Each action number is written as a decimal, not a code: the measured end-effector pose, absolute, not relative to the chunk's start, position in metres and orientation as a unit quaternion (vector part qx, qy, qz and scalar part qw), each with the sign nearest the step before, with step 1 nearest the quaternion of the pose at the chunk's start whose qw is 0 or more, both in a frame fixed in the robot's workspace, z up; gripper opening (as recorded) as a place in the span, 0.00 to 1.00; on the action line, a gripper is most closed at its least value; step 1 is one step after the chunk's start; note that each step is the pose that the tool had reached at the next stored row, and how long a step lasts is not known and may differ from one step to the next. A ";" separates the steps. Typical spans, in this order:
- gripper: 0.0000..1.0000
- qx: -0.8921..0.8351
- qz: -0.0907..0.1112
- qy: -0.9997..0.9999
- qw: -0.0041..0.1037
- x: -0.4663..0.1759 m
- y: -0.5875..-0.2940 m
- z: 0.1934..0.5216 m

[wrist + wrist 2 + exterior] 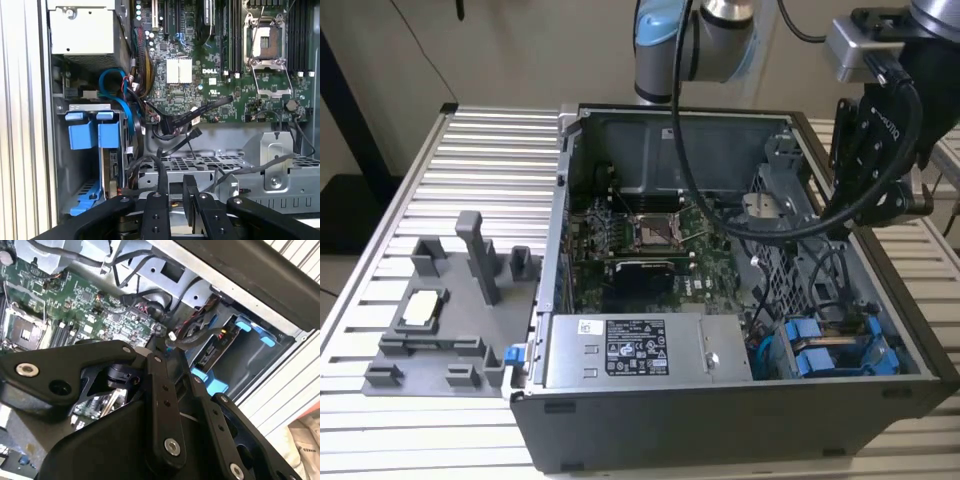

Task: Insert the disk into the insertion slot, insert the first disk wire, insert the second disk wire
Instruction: 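Insert the second disk wire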

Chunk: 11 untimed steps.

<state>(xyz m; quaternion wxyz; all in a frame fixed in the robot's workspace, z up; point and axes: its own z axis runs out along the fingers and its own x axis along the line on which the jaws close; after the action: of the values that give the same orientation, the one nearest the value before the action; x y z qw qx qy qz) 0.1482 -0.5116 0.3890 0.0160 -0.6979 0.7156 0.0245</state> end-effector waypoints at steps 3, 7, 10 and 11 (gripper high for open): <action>0.27 -0.698 0.024 0.716 0.016 0.141 -0.512 0.389; 0.27 -0.698 0.025 0.716 0.016 0.131 -0.512 0.389; 0.27 -0.698 0.024 0.716 0.016 0.122 -0.513 0.389; 0.27 -0.698 0.024 0.716 0.016 0.119 -0.513 0.388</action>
<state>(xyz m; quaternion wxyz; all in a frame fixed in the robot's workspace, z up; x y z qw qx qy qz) 0.1186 -0.5126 0.3885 0.0160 -0.6979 0.7156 0.0245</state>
